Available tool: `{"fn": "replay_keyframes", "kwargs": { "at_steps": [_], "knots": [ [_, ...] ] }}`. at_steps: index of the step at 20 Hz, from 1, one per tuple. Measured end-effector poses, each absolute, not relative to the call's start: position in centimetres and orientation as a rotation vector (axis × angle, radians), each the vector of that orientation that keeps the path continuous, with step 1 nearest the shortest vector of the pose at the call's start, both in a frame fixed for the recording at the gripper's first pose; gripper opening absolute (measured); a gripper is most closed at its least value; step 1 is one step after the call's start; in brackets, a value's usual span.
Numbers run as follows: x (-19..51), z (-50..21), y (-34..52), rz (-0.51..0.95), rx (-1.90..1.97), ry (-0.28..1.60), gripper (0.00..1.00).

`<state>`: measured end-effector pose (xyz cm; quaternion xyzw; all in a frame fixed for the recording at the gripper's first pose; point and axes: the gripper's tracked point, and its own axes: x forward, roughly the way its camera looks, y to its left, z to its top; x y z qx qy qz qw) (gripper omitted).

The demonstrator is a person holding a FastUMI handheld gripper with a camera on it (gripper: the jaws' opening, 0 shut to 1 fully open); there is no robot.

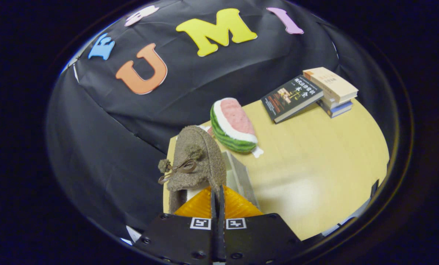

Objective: Open the storage box then place both shoes into the box .Put the left shoe in first, then the right shoe, with the right side of both shoes facing outward in a uniform manner.

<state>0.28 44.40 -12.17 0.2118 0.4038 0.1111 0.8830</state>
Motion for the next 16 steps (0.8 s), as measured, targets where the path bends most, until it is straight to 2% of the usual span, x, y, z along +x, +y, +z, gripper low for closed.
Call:
{"fn": "replay_keyframes", "kwargs": {
  "at_steps": [9, 16],
  "knots": [
    [0.6, -20.4, 46.9, 0.099, 0.341, 0.947, 0.0],
    [1.2, -24.0, 46.5, 0.064, 0.199, 0.983, 0.0]
  ]
}}
